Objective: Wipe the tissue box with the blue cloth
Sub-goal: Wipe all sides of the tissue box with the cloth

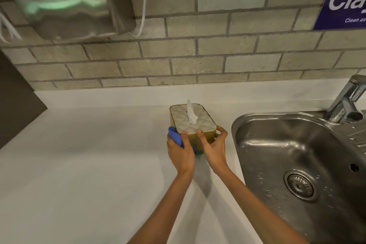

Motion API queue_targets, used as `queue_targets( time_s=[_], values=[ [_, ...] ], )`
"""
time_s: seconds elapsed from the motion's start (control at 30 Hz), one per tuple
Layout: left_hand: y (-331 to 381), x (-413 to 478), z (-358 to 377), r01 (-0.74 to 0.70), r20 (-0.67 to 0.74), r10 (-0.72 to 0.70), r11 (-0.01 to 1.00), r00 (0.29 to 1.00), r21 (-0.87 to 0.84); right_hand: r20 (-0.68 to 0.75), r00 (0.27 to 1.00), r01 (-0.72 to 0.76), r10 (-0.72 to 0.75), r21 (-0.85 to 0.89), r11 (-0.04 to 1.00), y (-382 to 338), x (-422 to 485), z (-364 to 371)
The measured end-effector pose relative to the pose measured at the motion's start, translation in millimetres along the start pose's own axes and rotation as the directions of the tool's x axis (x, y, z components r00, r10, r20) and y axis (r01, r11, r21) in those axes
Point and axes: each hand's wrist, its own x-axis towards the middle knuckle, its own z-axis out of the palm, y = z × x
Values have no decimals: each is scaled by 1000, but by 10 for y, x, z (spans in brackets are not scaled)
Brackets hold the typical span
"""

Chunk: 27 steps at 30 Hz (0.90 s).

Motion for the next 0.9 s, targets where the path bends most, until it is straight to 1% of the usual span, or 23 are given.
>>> queue_targets(
  time_s=[0.1,0.2,0.27,0.37,0.47,0.57,0.77,0.83,0.9],
  values=[
    [23,104,-18,81,-62,-82,997,995,-15,1,1000,-7,7,10,1000,9,-40,41],
    [-46,96,-23,153,-88,-162,983,983,-99,1,1000,3,-3,-7,1000,55,-113,61],
    [-77,69,-9,163,-79,-178,973,981,-161,11,1000,13,-13,-13,1000,95,-182,70],
    [-47,79,10,175,-109,-206,954,972,-242,41,999,27,-26,-12,1000,157,-296,91],
    [-39,96,47,217,-124,-257,939,959,-267,81,996,24,-25,7,1000,203,-389,112],
    [-43,100,43,274,-88,-300,934,950,-228,130,992,3,-5,17,1000,218,-479,153],
    [23,255,-92,296,-80,-313,938,946,-178,214,977,-28,20,34,999,241,-485,69],
    [40,317,-209,360,-33,-376,906,926,-223,213,976,-61,53,28,998,265,-477,-27],
    [57,355,-351,437,46,-446,845,894,-309,187,979,-85,81,15,996,274,-476,-126]
  ],
)
